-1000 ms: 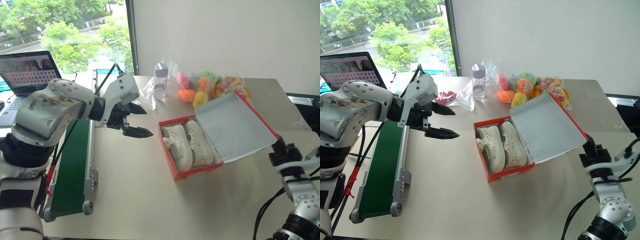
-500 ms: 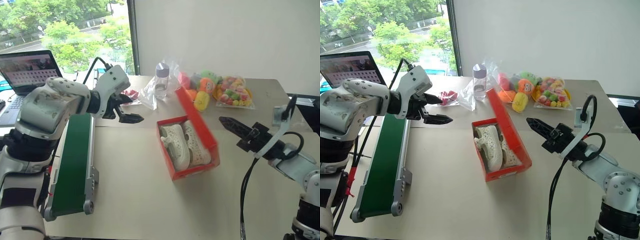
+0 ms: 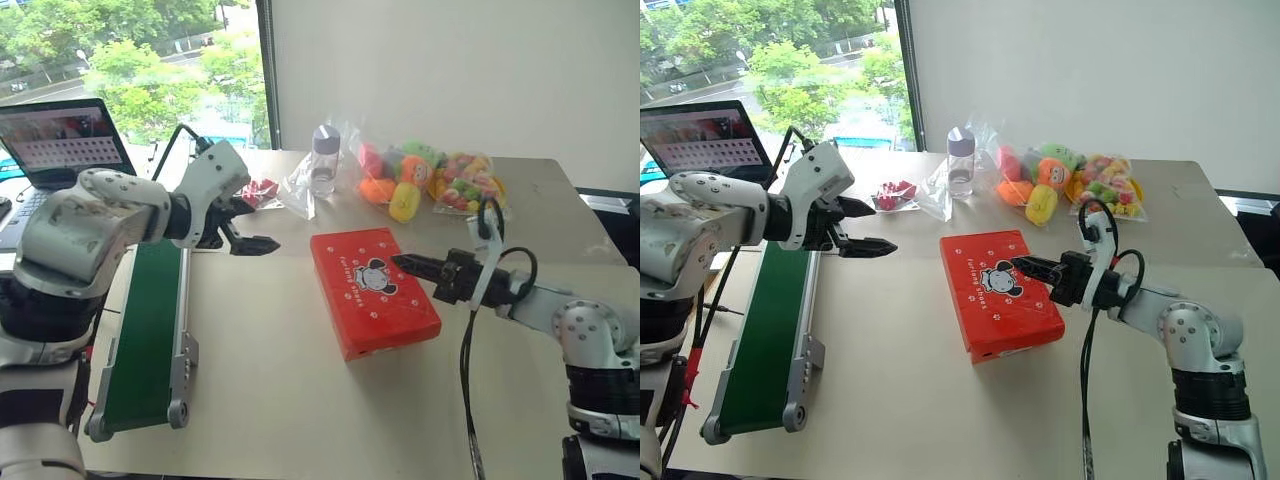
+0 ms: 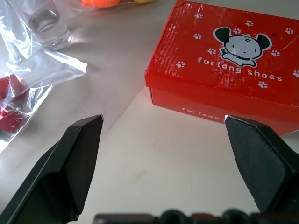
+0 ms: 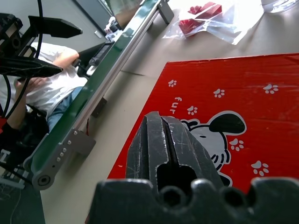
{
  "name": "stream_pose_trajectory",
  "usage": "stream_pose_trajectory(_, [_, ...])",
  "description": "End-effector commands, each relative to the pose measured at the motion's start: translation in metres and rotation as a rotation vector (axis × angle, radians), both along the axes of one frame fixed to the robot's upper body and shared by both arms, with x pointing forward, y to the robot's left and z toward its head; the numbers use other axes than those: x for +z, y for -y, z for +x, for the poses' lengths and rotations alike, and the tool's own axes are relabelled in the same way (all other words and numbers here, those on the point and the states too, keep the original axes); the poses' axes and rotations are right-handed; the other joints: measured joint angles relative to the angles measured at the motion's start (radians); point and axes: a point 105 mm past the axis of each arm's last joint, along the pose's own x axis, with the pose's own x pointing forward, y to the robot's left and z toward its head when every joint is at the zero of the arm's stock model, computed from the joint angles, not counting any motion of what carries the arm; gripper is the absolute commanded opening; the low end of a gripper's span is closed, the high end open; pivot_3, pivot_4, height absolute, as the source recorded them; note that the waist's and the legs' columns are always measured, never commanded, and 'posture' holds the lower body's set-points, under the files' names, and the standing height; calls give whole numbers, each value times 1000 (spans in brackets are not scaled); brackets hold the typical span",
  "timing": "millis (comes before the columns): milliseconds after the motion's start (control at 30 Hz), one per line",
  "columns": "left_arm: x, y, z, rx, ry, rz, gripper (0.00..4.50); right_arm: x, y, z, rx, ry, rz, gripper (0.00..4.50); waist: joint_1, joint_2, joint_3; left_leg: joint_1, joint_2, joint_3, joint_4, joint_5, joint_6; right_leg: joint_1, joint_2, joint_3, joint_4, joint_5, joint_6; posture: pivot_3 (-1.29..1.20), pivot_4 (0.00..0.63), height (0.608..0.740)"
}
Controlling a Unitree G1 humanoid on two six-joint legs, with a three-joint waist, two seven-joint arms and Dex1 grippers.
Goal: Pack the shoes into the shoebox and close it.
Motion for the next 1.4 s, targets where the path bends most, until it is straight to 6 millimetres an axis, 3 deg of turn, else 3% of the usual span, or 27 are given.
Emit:
stream_pose_trajectory(33, [5, -5, -8, 19, 38, 14, 4440, -16, -8, 2, 56, 10, -148, 0, 0, 0, 0, 0, 0, 0, 0, 0, 0, 0, 0, 0, 0, 0, 0, 0, 150, 740])
stream_pose_trajectory(167, [0, -3, -14, 31, 25, 1, 4440, -53, -11, 2, 140, 41, -474, 0, 0, 0, 0, -1, 0, 0, 0, 0, 0, -1, 0, 0, 0, 0, 0, 0, 150, 740])
stream_pose_trajectory(400, [-2, -3, -15, 43, 31, 4, 4440, -64, -3, 9, 188, 131, -727, 0, -1, -5, -1, 4, 0, 0, 1, -1, -5, 2, 0, -1, 1, 0, 0, 0, 150, 740])
stream_pose_trajectory(467, [-3, -2, -15, 41, 33, 4, 4440, -58, -2, 11, 186, 154, -728, 0, 0, -5, -1, 4, 0, 0, 1, -3, -11, 3, 0, -1, 1, 0, 0, 0, 150, 740])
stream_pose_trajectory(600, [-1, 0, -15, 21, 36, -10, 4440, 2, -17, 10, 180, 209, -426, 0, 5, -6, -1, 4, 0, 0, 1, -2, -11, 3, -1, 0, 1, 0, 0, 0, 150, 740])
stream_pose_trajectory(700, [3, 6, -18, -20, 41, -53, 4500, 50, -19, 2, 206, 335, -290, 821, 8, -6, 0, 0, 0, 0, 1, -1, -9, -1, -1, 0, 1, 3, 0, 0, 150, 740])
stream_pose_trajectory(833, [6, 11, -22, -81, 85, -73, 4500, 89, -13, -10, 243, 424, -246, 2202, 8, -6, 0, -1, 1, 0, 0, 2, -2, -1, 0, -1, 0, 3, 0, 0, 150, 740])
stream_pose_trajectory(933, [4, 17, -29, -145, 129, -92, 4500, 106, -9, -23, 298, 460, -283, 3279, 8, -6, 0, 0, 0, 0, -1, 1, -2, -1, 0, -2, 0, 2, -1, 0, 150, 740])
stream_pose_trajectory(1033, [1, 18, -36, -178, 129, -112, 4500, 109, -9, -29, 333, 461, -304, 4310, 8, -6, 0, -1, 0, 0, -1, 0, -1, -1, -1, -1, 0, 1, -3, 0, 150, 740])
stream_pose_trajectory(1133, [-2, 16, -38, -180, 135, -113, 4500, 107, -8, -30, 343, 456, -329, 4450, 8, -7, 1, 0, 0, 1, 0, 0, -1, -1, -2, -1, 0, 1, -3, 0, 150, 740])
stream_pose_trajectory(1267, [-2, 16, -41, -161, 102, -188, 4500, 81, 2, -33, 365, 402, -487, 4450, 10, -7, 1, 0, 0, 0, 1, -3, -8, -1, -2, -2, 0, 1, -2, 0, 150, 740])
stream_pose_trajectory(1400, [-5, 14, -40, -137, 114, -184, 4500, 75, 10, -21, 291, 434, -538, 4450, 9, -7, 1, 0, 0, 1, 1, -3, -8, 0, -2, -2, 0, 1, -2, 0, 150, 740])
